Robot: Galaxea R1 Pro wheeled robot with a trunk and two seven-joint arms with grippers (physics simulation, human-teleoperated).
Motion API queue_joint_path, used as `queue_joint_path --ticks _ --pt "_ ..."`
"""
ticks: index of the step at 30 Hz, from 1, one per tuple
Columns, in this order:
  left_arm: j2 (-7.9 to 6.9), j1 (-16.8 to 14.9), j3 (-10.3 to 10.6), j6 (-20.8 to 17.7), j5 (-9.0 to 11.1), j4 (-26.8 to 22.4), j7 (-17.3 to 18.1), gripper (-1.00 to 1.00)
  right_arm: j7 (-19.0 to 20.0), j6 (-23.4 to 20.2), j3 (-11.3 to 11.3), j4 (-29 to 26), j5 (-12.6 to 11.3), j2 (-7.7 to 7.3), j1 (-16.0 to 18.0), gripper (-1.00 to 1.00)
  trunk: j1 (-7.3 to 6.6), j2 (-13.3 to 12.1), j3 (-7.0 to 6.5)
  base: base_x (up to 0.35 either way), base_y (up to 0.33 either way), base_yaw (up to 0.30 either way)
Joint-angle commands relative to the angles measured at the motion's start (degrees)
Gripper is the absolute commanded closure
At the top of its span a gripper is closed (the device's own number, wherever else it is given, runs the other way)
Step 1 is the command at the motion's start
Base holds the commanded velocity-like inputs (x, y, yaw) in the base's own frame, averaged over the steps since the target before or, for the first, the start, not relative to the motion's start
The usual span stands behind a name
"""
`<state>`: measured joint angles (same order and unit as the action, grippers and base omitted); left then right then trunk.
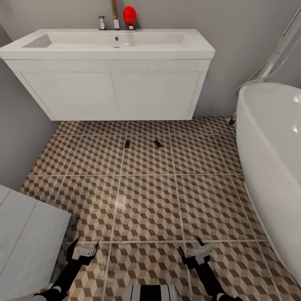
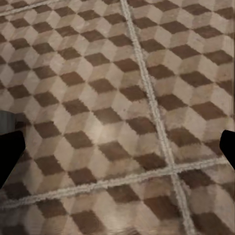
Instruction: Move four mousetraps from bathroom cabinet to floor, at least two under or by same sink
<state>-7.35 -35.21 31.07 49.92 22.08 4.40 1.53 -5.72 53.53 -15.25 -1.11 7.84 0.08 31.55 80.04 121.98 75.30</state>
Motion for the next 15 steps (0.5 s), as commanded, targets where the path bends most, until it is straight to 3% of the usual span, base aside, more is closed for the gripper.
queue_joint_path --ticks 1,10,11,15 --pt "0.0 0.18 0.49 0.25 0.51 0.17 0.16 -1.0 -0.6 0.42 -0.13 0.05 0.47 -0.18 -0.14 -1.0 -0.23 -0.4 -0.16 0.0 0.0 0.0" --pt "-0.08 2.06 0.49 0.74 0.51 0.17 0.22 -1.0 -0.61 3.01 -0.13 0.08 -1.35 -2.43 -1.62 -1.0 -2.21 -4.01 -1.77 0.0 0.0 0.0" --pt "0.04 2.49 0.49 0.84 0.51 0.17 0.23 -1.0 -0.61 3.3 -0.13 0.11 -1.96 -3.29 -1.89 -1.0 -2.43 -4.41 -1.95 0.0 0.0 0.0" --pt "0.15 2.77 0.49 0.87 0.51 0.17 0.23 -1.0 -0.61 3.61 -0.13 0.12 -2.19 -3.69 -2.0 -1.0 -3.31 -6.02 -2.67 0.0 0.0 0.0"
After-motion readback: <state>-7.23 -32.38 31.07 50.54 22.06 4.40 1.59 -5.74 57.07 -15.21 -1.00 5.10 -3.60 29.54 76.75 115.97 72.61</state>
